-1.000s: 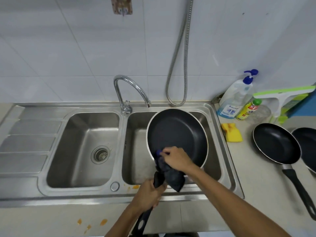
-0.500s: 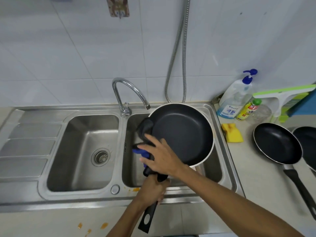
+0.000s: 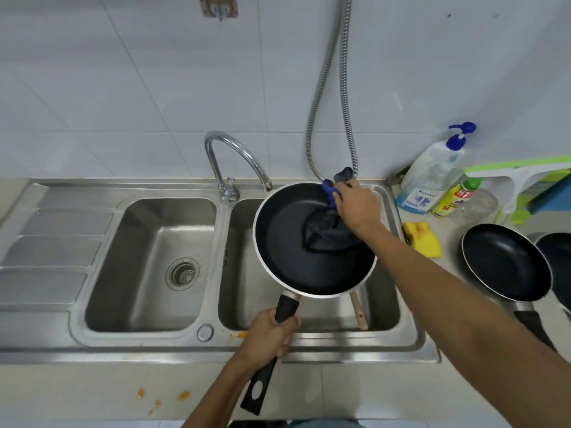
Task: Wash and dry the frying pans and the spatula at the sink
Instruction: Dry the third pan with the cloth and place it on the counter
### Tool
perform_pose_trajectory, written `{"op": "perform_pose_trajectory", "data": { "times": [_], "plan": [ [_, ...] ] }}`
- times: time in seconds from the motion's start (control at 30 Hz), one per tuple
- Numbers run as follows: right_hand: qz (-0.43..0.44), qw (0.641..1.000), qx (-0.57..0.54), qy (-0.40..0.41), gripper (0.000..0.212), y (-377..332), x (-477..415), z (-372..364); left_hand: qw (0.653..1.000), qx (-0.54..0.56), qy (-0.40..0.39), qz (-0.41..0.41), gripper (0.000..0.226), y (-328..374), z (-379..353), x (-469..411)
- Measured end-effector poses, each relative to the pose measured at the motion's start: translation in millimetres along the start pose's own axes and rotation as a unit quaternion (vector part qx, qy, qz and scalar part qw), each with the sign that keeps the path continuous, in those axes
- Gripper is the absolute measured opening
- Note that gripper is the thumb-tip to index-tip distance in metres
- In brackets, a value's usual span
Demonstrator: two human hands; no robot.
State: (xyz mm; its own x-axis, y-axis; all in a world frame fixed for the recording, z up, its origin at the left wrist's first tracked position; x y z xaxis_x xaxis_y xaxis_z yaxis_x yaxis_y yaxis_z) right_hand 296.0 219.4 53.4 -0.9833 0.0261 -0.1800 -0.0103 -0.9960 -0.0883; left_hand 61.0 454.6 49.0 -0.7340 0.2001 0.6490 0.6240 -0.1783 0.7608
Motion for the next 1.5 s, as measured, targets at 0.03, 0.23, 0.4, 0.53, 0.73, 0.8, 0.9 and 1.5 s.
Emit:
{"op": "perform_pose_trajectory", "data": {
  "times": [0.03,0.23,0.4,0.53,0.73,0.8,0.9,1.5],
  "plan": [
    [-0.006,1.0,0.005,-0.001,0.028,11.0,7.8,-0.1,1.0,0.0,0.012,-0.003,0.03,0.9,3.6,-2.8],
    [-0.062,0.994,-0.056,-0.064,0.024,15.7,106.1,-5.5,0.999,0.002,0.042,-0.007,0.024,-0.2,20.3,-14.1],
    [-0.029,0.987,-0.087,-0.13,0.026,-36.7,168.0,20.8,0.998,0.04,0.053,0.01,0.033,-6.1,15.6,-24.3],
    [0.079,0.966,-0.152,-0.194,0.028,-99.8,152.4,51.1,0.998,0.024,0.062,-0.02,0.029,-0.7,15.0,-25.8],
    [0.094,0.95,-0.228,-0.192,0.025,-136.9,70.7,32.3,0.999,-0.013,0.013,-0.035,0.046,2.9,11.3,-12.0],
    [0.088,0.966,-0.184,-0.157,0.024,-130.9,48.5,12.8,0.999,-0.01,0.0,-0.035,0.042,2.7,6.9,-8.3],
    [0.056,0.988,-0.077,-0.123,0.032,-86.7,29.2,-2.1,1.0,0.003,0.007,-0.024,0.037,-2.3,3.1,-4.2],
    [-0.156,0.89,-0.366,-0.222,0.016,-106.6,59.4,1.8,0.994,-0.101,0.007,0.028,0.023,-27.6,-21.9,-8.2]
  ]
}}
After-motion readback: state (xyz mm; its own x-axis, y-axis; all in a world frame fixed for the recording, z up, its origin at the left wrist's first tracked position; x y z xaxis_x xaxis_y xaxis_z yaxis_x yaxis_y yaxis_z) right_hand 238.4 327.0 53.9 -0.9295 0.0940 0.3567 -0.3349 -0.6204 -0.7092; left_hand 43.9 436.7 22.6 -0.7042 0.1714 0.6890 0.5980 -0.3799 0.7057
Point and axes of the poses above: each hand's wrist, its own x-axis away from the middle knuckle, its own z-axis out of the back of the hand, y = z × x, the point moved 2 cm from there along -x, towards the middle knuckle, and after that the axes turned 1 degree about y, right-handed, at the moved point
